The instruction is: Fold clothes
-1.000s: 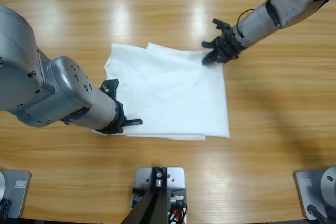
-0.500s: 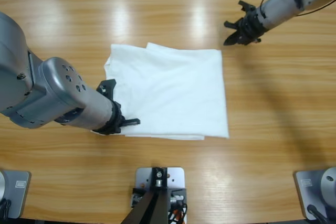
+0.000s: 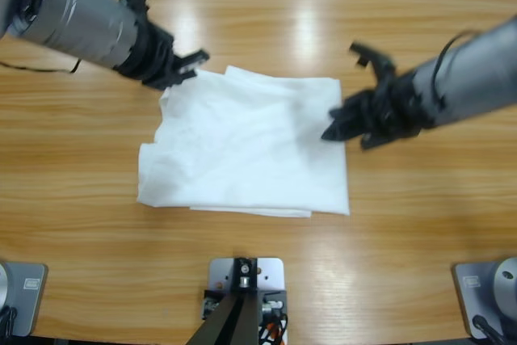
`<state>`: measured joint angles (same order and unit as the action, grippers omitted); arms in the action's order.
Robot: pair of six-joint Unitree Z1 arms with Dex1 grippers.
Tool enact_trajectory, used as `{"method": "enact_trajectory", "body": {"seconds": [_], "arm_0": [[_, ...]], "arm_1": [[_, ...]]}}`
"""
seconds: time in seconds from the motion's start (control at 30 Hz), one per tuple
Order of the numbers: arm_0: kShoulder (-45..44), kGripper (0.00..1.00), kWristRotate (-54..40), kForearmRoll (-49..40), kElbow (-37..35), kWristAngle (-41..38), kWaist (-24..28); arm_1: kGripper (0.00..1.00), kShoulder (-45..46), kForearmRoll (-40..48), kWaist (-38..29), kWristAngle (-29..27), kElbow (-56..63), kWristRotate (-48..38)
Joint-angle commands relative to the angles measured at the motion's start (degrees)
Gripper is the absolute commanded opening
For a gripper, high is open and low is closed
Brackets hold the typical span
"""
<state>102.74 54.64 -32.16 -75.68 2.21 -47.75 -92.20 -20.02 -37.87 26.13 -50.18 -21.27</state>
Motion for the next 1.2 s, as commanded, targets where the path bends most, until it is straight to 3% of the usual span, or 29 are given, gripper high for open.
{"method": "enact_trajectory", "body": {"seconds": [0.03, 0.43, 0.7, 1.2], "arm_0": [[9.76, 0.0, -1.03, -0.27, -7.45, -3.86, 1.61], [11.94, 0.0, -1.03, -0.27, -8.34, -5.36, 1.7], [20.74, 0.0, -0.83, -0.27, -11.95, -8.27, 0.17], [24.47, 0.0, -2.59, -0.54, -11.51, -8.1, 11.12]], "arm_1": [[0.0, -7.91, 8.93, -1.94, -0.03, 10.04, -2.34], [0.0, -15.31, 14.39, -2.03, -0.59, 14.06, -3.34], [0.0, -16.17, 14.48, -2.03, -0.56, 14.17, -3.29], [0.0, -16.79, 14.66, -2.03, -0.4, 15.12, -3.52]]}}
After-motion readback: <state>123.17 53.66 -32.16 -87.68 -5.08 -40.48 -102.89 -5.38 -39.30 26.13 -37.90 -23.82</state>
